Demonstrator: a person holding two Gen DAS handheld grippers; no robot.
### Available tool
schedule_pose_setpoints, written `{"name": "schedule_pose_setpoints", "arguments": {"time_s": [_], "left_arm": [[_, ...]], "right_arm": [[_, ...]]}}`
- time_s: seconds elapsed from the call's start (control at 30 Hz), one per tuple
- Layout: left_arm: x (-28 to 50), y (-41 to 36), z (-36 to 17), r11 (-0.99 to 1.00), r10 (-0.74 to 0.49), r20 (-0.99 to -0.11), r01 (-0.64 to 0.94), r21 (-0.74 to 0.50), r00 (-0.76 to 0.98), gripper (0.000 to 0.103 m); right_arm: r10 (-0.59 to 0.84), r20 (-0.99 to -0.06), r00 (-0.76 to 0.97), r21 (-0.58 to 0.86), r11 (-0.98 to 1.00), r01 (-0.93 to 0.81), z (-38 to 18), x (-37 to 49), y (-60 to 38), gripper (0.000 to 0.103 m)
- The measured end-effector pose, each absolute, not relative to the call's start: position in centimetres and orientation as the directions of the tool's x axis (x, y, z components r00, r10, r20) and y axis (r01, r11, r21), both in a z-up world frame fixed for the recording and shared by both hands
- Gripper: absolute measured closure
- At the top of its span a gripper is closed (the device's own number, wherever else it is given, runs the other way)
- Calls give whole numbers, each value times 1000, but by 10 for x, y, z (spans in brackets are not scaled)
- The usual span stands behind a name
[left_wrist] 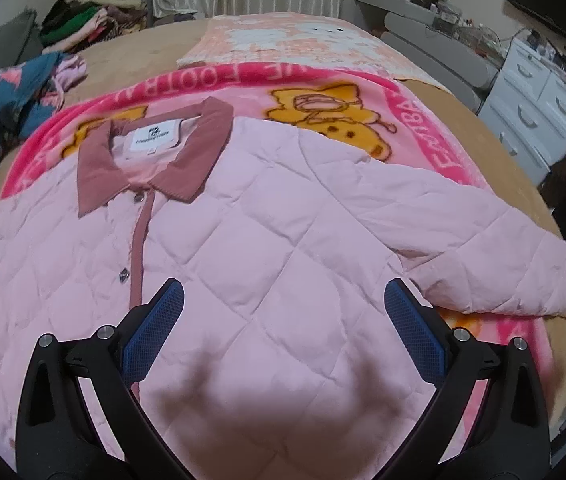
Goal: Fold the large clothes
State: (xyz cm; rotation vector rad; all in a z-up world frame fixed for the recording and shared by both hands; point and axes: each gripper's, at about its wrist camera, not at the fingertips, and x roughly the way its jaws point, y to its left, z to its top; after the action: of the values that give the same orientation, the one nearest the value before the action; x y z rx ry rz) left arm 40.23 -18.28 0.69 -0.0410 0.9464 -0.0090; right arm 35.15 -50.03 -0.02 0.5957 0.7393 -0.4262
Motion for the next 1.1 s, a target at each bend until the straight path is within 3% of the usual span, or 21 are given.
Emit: {"name": "schedule_pose_setpoints", "arguments": {"time_s": [0.37,0.6,0.8,0.93,1.0,1.07,1.1], "left_arm": [[422,-205,-7,1000,-13,-835,-3,-17,550,9],[424,-202,-14,1000,-23,-843,-4,-30,537,9],[420,-190,-14,999,-31,-844,-5,-39,535,9],[416,-174,-4,998,-45,-832,-18,-66,554,9],[412,-167,3,998,-44,-821,-19,-67,569,9],[407,-162,12,999,-23,-806,-19,-42,591,9],[406,-158,17,999,-14,-800,-19,-32,600,9]], "right_arm": [[-146,-765,627,412,637,652,-37,345,-552,4],[-59,-756,652,532,524,665,-73,352,-568,4],[-36,-696,717,617,482,623,-89,355,-572,6],[-37,-656,754,654,470,593,-91,352,-575,15],[-31,-640,768,675,455,581,-93,349,-580,32],[-16,-611,791,708,435,556,-95,343,-586,60],[-10,-602,799,714,441,543,-95,343,-587,65]]}}
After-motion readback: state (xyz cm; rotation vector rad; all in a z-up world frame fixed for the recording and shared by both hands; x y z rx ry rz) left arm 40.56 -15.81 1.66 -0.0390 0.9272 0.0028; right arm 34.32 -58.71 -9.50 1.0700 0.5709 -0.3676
